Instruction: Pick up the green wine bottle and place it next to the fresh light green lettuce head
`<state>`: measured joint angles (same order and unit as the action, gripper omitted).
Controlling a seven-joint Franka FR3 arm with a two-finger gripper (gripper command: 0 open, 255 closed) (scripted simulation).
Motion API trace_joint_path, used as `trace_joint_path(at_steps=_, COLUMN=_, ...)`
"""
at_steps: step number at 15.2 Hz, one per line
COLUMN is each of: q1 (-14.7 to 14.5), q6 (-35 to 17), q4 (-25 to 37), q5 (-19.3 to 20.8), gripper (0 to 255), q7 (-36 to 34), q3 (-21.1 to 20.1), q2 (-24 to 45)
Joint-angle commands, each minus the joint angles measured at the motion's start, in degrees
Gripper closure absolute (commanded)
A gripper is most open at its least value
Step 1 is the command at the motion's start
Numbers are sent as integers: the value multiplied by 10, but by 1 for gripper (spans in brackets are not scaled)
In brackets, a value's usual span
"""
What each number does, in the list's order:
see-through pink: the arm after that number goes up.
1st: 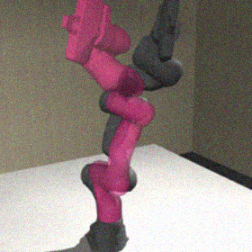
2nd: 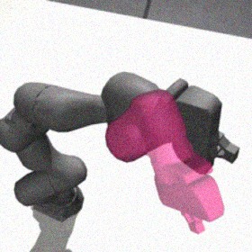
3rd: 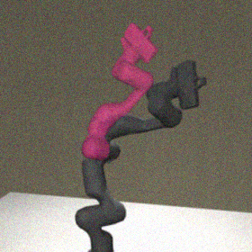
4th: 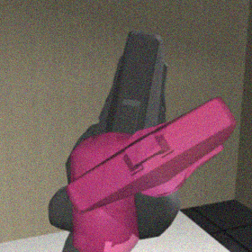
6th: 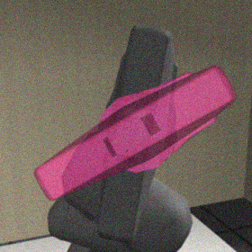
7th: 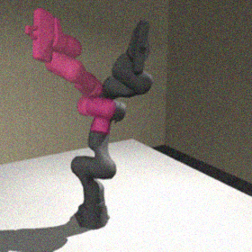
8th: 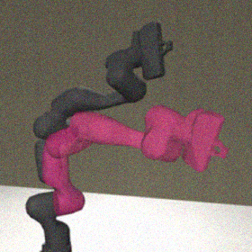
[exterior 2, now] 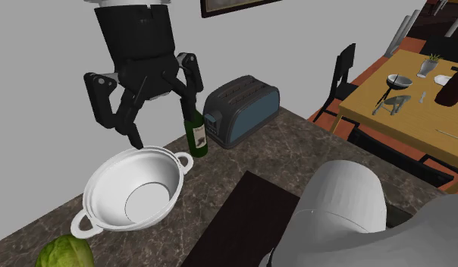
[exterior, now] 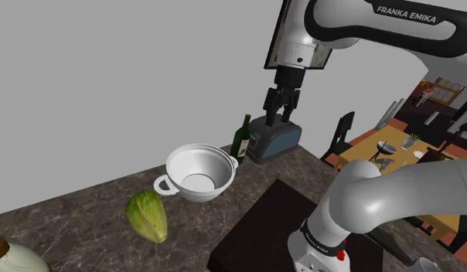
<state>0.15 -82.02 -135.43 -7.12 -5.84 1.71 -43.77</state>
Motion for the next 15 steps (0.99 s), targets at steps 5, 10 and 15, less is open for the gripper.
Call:
trace_joint_path(at_steps=5, q1=13, q6=-67, q4=-21, q5=32, gripper=0, q7=40, q3=27, q2=32)
trace_joint_path(at_steps=10, q1=29, q6=-153, q4=-31, q5=65, gripper=0, q7=86, q3=62, q2=88)
trace_joint_path(at_steps=15, q1=41, q6=-237, q4=-22, q5=86, gripper=0, q7=130, q3=97, q2=158)
